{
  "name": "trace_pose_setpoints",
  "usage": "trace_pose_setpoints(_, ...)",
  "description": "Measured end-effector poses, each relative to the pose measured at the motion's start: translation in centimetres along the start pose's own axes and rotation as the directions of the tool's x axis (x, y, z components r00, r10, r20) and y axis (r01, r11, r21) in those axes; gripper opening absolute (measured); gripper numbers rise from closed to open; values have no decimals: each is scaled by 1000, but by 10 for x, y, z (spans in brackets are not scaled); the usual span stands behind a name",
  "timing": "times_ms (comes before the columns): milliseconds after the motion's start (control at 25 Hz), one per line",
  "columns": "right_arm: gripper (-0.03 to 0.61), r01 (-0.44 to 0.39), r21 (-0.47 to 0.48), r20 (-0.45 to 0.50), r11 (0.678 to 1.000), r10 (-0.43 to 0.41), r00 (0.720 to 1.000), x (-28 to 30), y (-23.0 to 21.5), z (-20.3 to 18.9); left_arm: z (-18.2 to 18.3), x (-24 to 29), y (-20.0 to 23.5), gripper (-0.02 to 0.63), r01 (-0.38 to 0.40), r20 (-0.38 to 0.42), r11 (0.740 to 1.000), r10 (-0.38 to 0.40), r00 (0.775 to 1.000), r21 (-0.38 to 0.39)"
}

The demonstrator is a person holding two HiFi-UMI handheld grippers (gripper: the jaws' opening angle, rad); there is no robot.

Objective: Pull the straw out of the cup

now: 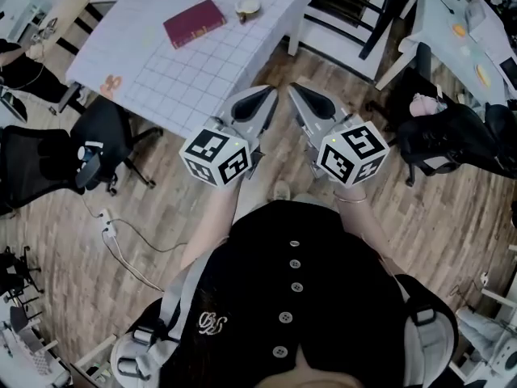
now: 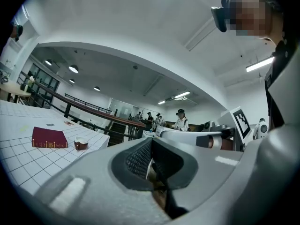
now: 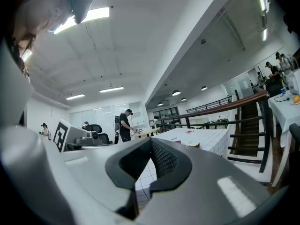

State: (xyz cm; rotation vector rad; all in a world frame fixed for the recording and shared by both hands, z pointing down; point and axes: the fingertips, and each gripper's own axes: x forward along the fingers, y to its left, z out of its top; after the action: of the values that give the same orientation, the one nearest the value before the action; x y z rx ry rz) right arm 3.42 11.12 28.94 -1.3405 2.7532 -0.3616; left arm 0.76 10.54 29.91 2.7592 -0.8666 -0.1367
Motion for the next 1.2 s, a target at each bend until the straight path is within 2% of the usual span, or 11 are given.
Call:
trace_pose_setpoints(320, 0, -13, 12, -25, 1000, 14, 1000, 22, -53, 7, -1, 51, 27, -6, -33, -12, 999, 33, 999, -18)
trace_pose_setpoints(720, 0, -37, 59, -70, 998, 41, 997, 38, -72, -7, -10, 76, 47, -6, -49, -54, 998, 47, 997, -39)
trace_pose_setpoints(1200, 0, 14, 72, -76, 997, -9, 997, 89, -117, -10, -11, 109, 115, -6, -49, -82, 998, 46, 996, -43)
